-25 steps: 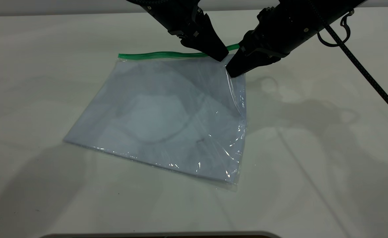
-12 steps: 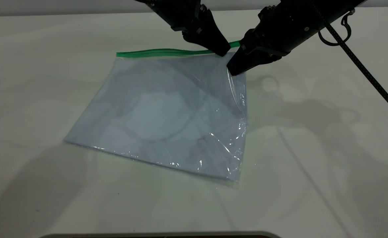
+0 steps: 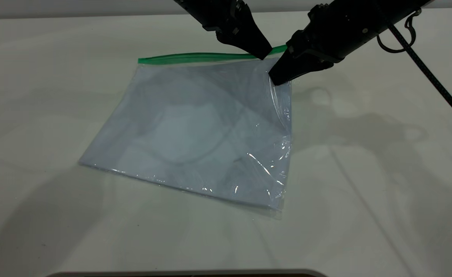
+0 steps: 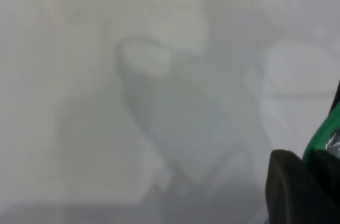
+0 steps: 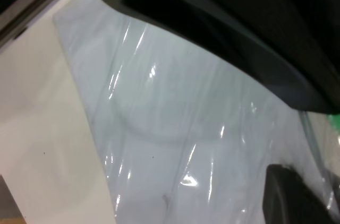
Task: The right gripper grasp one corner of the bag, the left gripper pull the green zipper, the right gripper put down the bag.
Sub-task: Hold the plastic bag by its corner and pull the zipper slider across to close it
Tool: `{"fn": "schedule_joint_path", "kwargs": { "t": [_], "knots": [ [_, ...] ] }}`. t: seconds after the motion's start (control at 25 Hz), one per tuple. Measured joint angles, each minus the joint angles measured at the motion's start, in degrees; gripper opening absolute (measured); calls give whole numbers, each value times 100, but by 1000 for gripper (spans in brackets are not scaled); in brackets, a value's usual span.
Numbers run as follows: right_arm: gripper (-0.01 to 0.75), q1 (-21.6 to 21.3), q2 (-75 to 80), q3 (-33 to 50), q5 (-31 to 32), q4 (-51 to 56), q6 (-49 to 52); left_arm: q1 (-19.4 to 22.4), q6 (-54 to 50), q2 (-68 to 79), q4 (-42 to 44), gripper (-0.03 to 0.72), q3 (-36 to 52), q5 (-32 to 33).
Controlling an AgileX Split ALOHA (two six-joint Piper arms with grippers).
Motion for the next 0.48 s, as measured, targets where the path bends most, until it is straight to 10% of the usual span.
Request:
{"fn": "schedule_joint_path", "kwargs": {
  "t": [0.48],
  "knots": [
    [33,-434,0,0,643,232,-51,-5,-6,0,-204,53,-14,-117]
  ]
}}
